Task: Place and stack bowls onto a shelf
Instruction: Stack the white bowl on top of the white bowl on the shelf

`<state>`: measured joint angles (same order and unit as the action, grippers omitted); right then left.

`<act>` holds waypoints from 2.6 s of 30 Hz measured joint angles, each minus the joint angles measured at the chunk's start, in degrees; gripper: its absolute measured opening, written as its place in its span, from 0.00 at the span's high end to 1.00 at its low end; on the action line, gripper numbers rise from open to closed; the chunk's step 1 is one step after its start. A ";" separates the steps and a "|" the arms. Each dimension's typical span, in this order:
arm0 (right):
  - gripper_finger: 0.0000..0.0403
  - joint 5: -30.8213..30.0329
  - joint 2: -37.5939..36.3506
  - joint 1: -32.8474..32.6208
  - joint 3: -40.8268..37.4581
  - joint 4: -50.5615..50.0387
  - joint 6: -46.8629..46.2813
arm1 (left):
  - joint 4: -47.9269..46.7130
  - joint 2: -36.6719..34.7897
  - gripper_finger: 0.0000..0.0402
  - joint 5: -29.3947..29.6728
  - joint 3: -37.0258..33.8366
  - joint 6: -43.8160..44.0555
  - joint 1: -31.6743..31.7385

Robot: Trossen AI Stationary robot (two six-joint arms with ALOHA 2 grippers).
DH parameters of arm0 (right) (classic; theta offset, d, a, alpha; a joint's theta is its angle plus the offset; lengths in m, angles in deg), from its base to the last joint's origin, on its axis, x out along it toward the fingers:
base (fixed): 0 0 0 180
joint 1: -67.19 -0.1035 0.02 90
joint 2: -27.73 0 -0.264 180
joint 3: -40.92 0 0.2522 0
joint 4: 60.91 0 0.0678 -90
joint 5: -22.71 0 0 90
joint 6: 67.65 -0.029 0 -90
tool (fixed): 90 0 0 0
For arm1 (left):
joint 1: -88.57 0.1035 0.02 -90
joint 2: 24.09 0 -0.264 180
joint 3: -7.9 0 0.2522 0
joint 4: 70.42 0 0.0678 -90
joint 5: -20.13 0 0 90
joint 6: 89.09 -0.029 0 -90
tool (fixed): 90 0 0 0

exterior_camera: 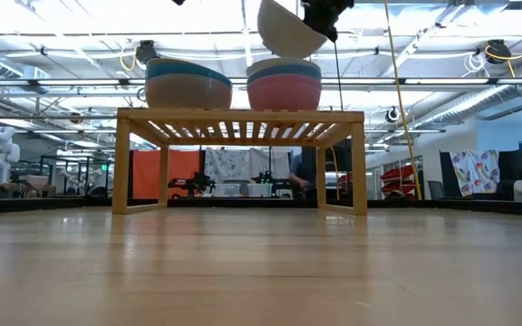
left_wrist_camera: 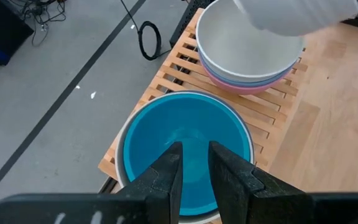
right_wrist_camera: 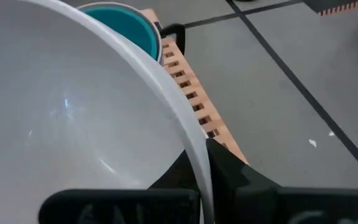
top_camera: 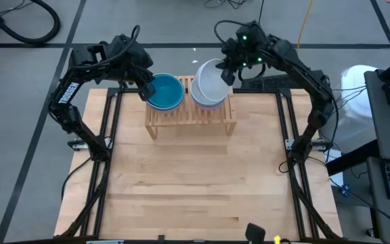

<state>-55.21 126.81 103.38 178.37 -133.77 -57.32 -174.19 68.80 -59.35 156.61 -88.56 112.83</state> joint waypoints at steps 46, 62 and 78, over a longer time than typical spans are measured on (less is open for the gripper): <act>0.97 1.22 6.31 -0.35 0.27 -3.86 15.06 | 0.00 0.00 0.79 -0.04 0.00 -0.04 0.00; 0.99 1.51 6.28 -0.76 0.27 -3.23 17.63 | 0.00 0.00 0.79 -0.04 0.00 -0.07 0.00; 0.76 -5.59 5.59 -4.80 0.25 -1.60 24.05 | -0.02 0.00 0.79 -0.06 0.00 -0.07 -0.01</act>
<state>-60.80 132.40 98.58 178.62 -135.37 -33.27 -174.20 68.79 -59.41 156.61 -88.62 112.81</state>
